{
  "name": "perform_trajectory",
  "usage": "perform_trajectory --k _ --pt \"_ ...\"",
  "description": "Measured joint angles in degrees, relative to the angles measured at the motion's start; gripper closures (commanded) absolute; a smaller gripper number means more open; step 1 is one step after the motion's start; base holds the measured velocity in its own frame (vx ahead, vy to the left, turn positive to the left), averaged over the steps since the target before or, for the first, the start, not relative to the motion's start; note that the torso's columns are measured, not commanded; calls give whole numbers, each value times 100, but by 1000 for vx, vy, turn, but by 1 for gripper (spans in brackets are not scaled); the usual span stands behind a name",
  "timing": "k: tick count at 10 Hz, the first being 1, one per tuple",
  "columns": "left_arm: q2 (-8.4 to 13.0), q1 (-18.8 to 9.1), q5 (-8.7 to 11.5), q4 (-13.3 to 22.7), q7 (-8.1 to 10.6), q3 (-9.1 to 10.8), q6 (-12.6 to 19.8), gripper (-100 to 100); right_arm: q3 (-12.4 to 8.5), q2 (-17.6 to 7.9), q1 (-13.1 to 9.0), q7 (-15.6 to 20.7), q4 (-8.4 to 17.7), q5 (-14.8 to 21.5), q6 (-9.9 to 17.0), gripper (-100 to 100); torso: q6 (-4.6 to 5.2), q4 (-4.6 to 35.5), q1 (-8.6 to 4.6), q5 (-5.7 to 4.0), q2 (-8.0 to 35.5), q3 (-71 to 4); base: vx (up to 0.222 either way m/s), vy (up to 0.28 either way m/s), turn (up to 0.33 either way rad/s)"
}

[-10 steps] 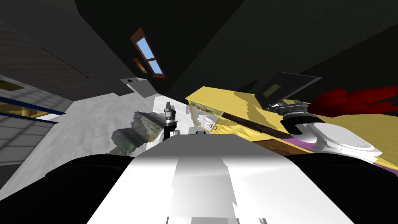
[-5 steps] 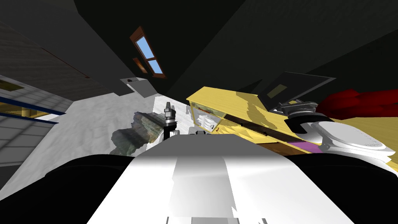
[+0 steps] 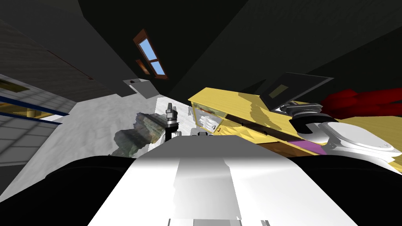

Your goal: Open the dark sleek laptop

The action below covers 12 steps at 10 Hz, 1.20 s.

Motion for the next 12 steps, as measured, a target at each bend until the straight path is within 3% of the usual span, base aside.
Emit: perform_trajectory --k 4,5,12 --pt "0 0 0 0 0 0 0 0 -12 -17 -162 -355 252 -463 -98 100 0 1 -2 -1 5 3 -19 -11 4" --pt "0 0 0 0 0 0 0 0 -13 -17 -167 -374 260 -476 -106 -100 0 1 0 0 2 2 14 3 0" --pt "0 1 0 0 0 0 0 0 -85 -376 264 132 -4 266 111 -100 0 2 -4 -1 5 4 30 10 1"
